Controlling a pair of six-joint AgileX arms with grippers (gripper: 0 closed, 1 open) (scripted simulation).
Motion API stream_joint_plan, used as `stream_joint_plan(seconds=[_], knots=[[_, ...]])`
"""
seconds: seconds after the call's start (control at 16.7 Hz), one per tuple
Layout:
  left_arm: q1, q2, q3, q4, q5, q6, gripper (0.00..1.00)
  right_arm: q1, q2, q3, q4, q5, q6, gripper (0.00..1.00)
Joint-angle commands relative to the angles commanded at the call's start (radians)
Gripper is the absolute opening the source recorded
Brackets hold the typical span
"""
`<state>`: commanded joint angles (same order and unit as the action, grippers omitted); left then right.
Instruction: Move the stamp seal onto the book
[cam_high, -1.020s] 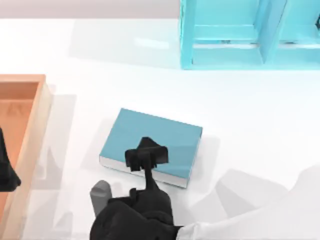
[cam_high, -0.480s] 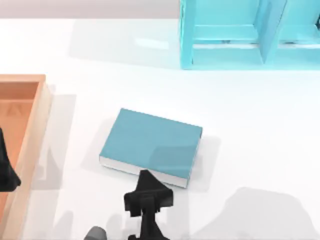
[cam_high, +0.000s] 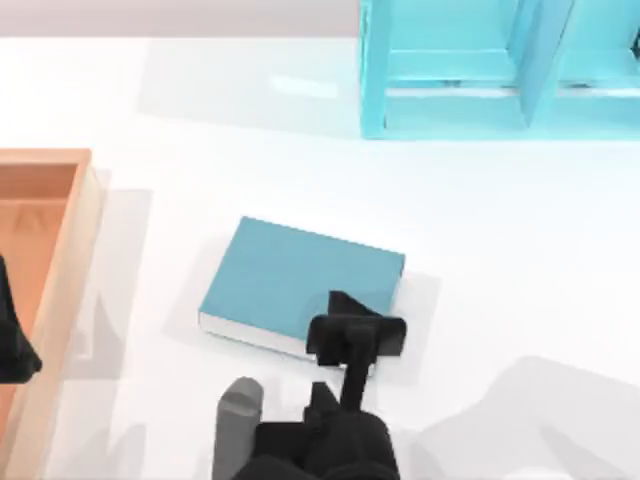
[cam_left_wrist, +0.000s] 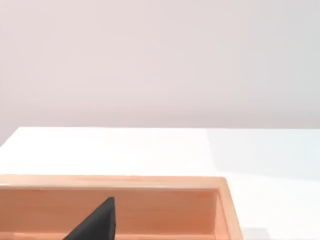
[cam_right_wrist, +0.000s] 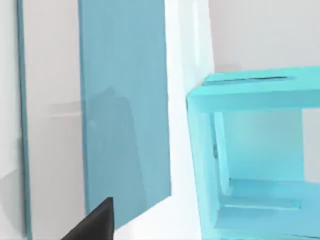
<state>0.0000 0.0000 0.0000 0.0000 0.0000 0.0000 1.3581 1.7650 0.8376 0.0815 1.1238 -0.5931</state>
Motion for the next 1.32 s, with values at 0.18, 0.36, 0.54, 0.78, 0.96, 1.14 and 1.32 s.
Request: stream_joint_plan(seconds=[0.18,0.36,0.54,0.78,0.96,1.14,1.32], knots=[[0.000,0.000,0.000,0.000,0.000,0.000,1.00,-0.166,-0.213,-0.098,-0.009,-0.135,0.069,1.00],[0.000,0.000,0.000,0.000,0.000,0.000,1.00,-0.379,-0.512,-0.226,-0.022,-0.311,0.159,1.00],[0.000,0.000,0.000,0.000,0.000,0.000,1.00,-0.619,-0.865,-0.374,-0.038,-0.507,0.263,1.00],[0.000,0.000,0.000,0.000,0.000,0.000,1.00,-0.946,-1.314,-0.575,-0.061,-0.772,0.403,1.00],[0.000,0.000,0.000,0.000,0.000,0.000,1.00,-1.163,-1.559,-0.706,-0.073,-0.945,0.496,1.00],[0.000,0.000,0.000,0.000,0.000,0.000,1.00,-1.306,-1.710,-0.800,-0.080,-1.073,0.565,1.00],[0.000,0.000,0.000,0.000,0.000,0.000,1.00,-1.358,-1.765,-0.838,-0.081,-1.124,0.593,1.00]])
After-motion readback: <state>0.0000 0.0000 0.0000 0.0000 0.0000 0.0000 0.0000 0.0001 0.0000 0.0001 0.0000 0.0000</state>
